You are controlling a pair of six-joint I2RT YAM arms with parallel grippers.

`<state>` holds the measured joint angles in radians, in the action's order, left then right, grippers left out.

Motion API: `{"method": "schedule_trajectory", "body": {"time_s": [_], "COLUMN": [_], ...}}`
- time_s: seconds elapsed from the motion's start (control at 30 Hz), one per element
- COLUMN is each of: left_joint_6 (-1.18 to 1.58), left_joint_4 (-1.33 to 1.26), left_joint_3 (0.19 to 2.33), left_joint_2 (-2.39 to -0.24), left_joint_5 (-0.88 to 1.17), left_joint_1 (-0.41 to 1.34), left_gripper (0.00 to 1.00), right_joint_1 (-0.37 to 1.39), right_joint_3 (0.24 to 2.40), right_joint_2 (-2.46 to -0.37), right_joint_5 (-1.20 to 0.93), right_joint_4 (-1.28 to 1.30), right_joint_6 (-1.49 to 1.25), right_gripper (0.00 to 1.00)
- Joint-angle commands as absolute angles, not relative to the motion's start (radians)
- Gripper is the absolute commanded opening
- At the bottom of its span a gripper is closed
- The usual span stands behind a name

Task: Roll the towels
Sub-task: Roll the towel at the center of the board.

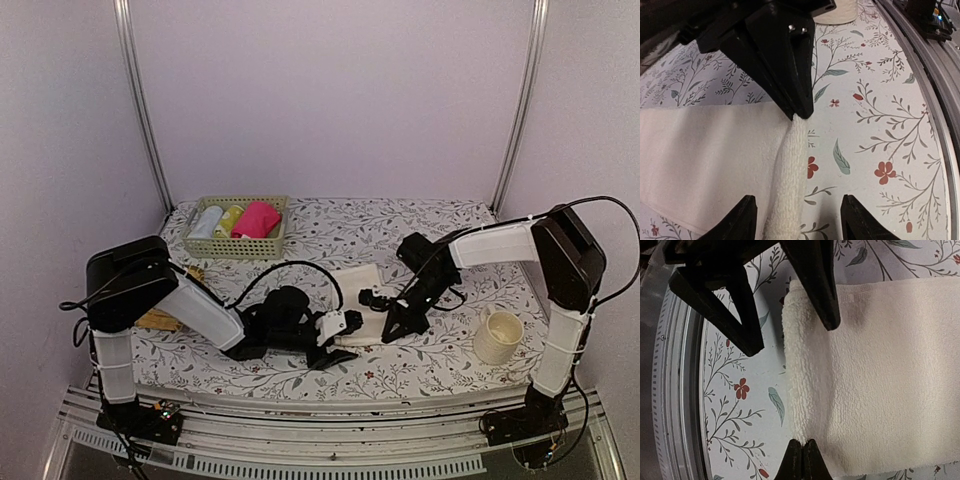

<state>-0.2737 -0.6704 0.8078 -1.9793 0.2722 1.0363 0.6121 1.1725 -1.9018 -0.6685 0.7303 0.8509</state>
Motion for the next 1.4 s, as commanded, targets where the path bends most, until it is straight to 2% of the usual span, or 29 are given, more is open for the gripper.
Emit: {"method": "schedule_trajectory", "body": {"time_s": [0.0, 0.2, 0.33, 0.43, 0.53, 0.8, 1.07, 1.37], "left_joint_6": [-0.300, -0.303, -0.287, -0.283, -0.280, -0.169, 0.129, 0.277], "left_joint_4": [-0.696, -0.670, -0.669, -0.648, -0.628, -0.559, -0.503, -0.460], "left_joint_3": [0.841, 0.884, 0.880, 0.884, 0.887, 0.896, 0.899, 0.944], "left_joint_2": [-2.025, -2.048, -2.035, -2.033, -2.037, -2.006, -2.014, -2.114], "left_joint_5": [0.226, 0.256, 0.274, 0.291, 0.298, 0.431, 0.715, 0.800], "left_joint_1": [1.054, 1.055, 1.055, 1.055, 1.054, 1.032, 0.915, 0.855], "left_gripper": [0.58, 0.40, 0.39, 0.30, 0.25, 0.01, 0.00, 0.00], "right_joint_1": [0.607, 0.596, 0.583, 0.571, 0.562, 0.547, 0.497, 0.482], "right_joint_3": [1.188, 1.192, 1.195, 1.197, 1.202, 1.202, 1.304, 1.449], "right_joint_2": [-1.925, -1.935, -1.941, -1.943, -1.949, -1.977, -2.084, -2.232], "right_joint_5": [-0.724, -0.733, -0.740, -0.755, -0.766, -0.814, -0.884, -0.916], "right_joint_4": [0.779, 0.784, 0.793, 0.797, 0.808, 0.879, 1.035, 1.104], "right_joint_6": [0.871, 0.868, 0.870, 0.873, 0.877, 0.894, 0.888, 0.840], "right_gripper": [0.03, 0.03, 0.03, 0.03, 0.03, 0.03, 0.03, 0.03]}}
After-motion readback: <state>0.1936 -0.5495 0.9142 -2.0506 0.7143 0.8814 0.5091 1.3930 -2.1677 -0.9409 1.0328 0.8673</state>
